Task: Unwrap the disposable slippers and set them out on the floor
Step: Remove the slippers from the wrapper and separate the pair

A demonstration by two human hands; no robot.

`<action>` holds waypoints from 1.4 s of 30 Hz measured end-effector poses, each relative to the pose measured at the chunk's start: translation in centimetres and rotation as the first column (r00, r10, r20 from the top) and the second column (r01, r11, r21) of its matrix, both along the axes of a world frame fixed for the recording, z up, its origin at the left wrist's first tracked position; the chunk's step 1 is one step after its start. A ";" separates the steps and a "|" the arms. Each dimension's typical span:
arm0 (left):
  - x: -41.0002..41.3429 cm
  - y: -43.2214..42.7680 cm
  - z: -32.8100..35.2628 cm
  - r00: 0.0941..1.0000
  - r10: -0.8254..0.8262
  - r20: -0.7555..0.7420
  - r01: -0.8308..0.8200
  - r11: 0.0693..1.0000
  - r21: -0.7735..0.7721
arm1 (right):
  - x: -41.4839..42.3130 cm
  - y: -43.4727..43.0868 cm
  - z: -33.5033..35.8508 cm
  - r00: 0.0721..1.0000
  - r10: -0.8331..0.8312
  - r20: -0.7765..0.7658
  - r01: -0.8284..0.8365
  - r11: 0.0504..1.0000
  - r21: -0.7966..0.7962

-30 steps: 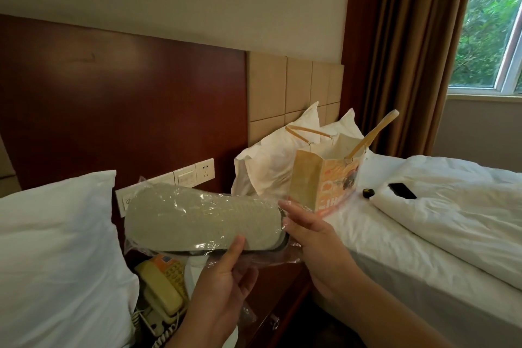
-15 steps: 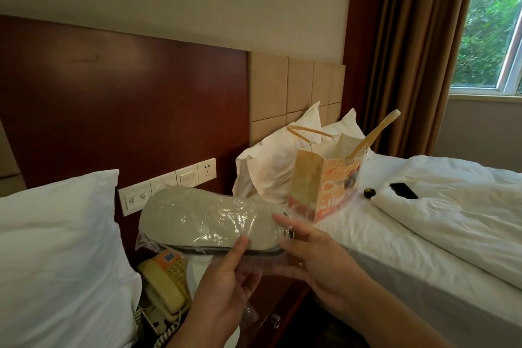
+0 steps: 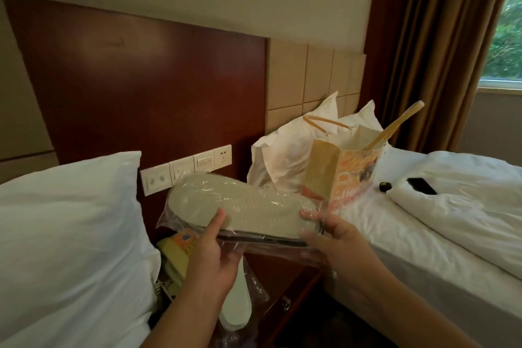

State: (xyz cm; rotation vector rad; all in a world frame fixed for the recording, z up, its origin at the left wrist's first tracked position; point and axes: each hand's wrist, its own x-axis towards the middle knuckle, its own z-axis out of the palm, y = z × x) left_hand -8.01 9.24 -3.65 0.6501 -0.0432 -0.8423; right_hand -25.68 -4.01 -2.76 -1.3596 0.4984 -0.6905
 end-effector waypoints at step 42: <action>2.6 1.4 -1.2 0.968 0.174 0.183 -0.203 0.968 0.151 | -4.8 -2.5 4.6 0.855 -0.055 -0.515 -0.120 0.947 -0.300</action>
